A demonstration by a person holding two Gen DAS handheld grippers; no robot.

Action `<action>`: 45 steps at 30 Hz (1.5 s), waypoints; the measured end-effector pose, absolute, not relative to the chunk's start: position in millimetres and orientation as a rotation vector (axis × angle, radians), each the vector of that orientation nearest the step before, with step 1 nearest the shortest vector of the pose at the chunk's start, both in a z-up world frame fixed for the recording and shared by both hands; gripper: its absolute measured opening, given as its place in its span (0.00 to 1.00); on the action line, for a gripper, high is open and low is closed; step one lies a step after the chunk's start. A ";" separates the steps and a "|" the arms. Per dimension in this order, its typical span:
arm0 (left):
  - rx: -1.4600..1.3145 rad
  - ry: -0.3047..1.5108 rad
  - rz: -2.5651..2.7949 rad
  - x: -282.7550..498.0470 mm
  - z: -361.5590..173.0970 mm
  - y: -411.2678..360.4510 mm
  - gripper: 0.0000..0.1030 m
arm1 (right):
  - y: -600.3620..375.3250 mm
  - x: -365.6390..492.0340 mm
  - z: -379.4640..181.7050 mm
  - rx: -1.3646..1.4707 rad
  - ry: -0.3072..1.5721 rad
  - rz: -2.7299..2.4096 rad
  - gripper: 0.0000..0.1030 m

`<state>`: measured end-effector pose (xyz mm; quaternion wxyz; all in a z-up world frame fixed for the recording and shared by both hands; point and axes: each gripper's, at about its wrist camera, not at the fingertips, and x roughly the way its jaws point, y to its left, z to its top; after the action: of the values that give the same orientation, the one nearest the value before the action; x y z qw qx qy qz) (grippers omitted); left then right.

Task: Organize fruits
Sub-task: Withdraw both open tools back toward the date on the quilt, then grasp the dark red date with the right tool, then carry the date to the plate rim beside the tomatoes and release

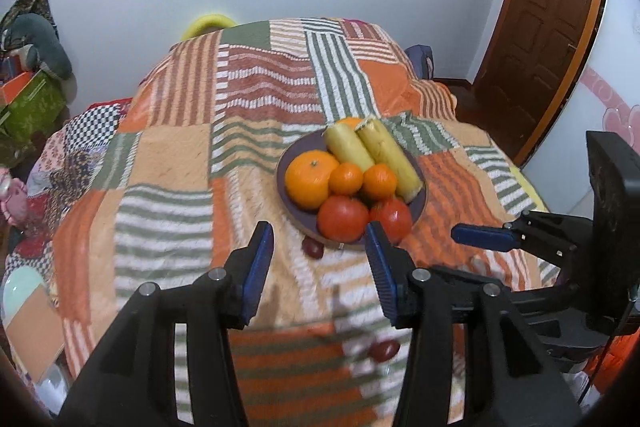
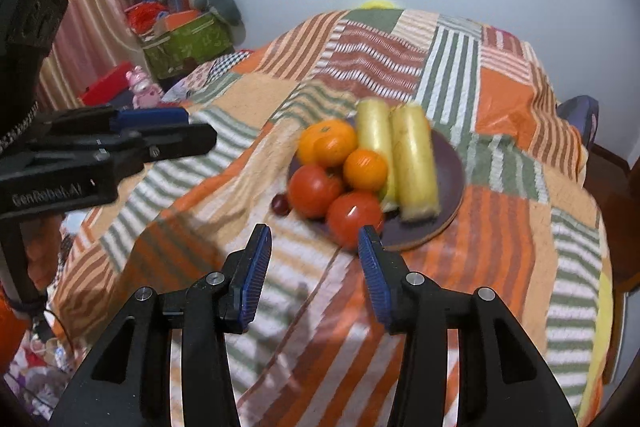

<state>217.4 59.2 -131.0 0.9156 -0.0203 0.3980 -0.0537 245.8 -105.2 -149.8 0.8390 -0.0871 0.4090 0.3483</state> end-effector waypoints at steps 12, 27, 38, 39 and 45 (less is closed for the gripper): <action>-0.033 0.912 -0.071 165.7 -174.0 76.0 0.51 | -81.3 208.1 -184.8 -0.178 0.983 0.796 0.41; -0.079 0.977 -0.067 163.4 -202.4 84.5 0.50 | -61.3 207.4 -208.8 -0.235 1.038 0.795 0.24; -0.073 0.978 -0.110 213.3 -203.8 66.4 0.51 | -104.6 233.6 -182.0 -0.146 0.952 0.743 0.24; -0.069 0.978 -0.114 220.6 -204.4 64.1 0.50 | -108.8 236.7 -180.1 -0.138 0.946 0.735 0.24; -0.067 1.002 -0.146 255.2 -212.4 56.9 0.48 | -132.3 259.5 -172.0 -0.082 0.918 0.689 0.24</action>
<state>255.2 56.9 -212.4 0.8740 -0.0320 0.4797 -0.0700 259.5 -132.3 -172.0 0.8390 -0.0389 0.4342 0.3257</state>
